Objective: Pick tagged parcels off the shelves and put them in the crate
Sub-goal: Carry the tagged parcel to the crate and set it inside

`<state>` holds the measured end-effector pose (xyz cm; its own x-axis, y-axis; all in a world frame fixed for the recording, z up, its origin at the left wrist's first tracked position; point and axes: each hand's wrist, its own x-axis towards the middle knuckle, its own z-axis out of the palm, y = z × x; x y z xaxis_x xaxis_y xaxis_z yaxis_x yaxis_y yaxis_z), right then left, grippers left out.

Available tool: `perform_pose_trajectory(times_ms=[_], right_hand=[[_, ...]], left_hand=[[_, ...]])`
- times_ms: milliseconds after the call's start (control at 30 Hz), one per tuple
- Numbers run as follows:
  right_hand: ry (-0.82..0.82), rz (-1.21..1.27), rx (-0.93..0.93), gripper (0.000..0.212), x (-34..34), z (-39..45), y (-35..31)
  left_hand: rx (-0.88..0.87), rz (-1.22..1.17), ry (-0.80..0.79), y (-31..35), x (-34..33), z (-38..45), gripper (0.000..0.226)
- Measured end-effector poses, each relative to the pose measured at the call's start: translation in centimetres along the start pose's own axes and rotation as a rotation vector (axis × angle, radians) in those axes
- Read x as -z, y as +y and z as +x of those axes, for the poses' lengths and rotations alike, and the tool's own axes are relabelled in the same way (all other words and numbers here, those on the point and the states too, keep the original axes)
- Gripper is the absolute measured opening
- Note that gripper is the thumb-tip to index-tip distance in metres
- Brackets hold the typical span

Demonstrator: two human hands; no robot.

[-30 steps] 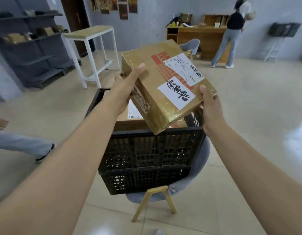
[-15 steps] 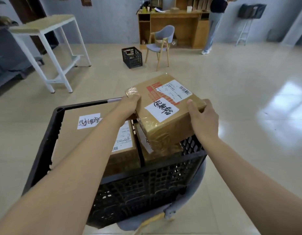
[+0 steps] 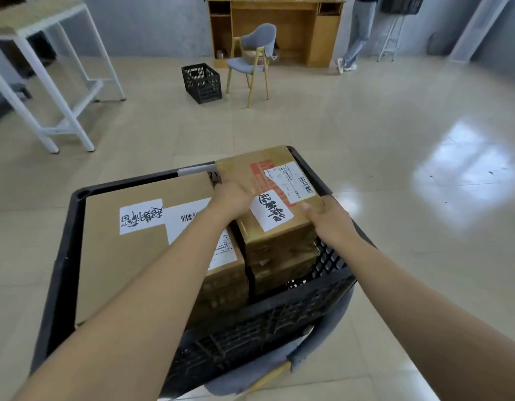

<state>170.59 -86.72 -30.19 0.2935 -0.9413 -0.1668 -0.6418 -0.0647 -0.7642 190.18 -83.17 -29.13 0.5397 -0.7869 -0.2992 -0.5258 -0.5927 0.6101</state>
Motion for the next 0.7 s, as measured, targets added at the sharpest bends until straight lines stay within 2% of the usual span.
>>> perform_pose_trajectory(times_ms=[100, 200, 300, 400, 533, 700], right_hand=[[-0.011, -0.105, 0.037, 0.036, -0.2, 0.2, -0.4], [0.005, -0.135, 0.133, 0.038, -0.7, 0.8, -1.3], [0.003, -0.190, 0.222, 0.053, -1.7, 1.3, -2.9], [-0.048, -0.208, 0.325, 0.051, -3.2, 1.3, -5.5], [-0.145, -0.273, 0.592, 0.052, -5.8, -0.3, -9.4], [-0.297, -0.348, 0.976, 0.052, -9.4, -4.6, -14.0]], left_hand=[[-0.083, 0.173, -0.025, -0.3, -0.3, 0.3, 0.065], [-0.169, 0.237, -0.030, -0.7, -0.1, -0.1, 0.056], [-0.229, 0.167, 0.046, -1.2, 1.5, -1.4, 0.059], [-0.270, 0.152, 0.191, -2.4, 4.0, -3.0, 0.055], [-0.181, 0.233, 0.395, -5.3, 7.7, -6.5, 0.050], [0.063, 0.365, 0.642, -10.0, 10.2, -15.0, 0.048]])
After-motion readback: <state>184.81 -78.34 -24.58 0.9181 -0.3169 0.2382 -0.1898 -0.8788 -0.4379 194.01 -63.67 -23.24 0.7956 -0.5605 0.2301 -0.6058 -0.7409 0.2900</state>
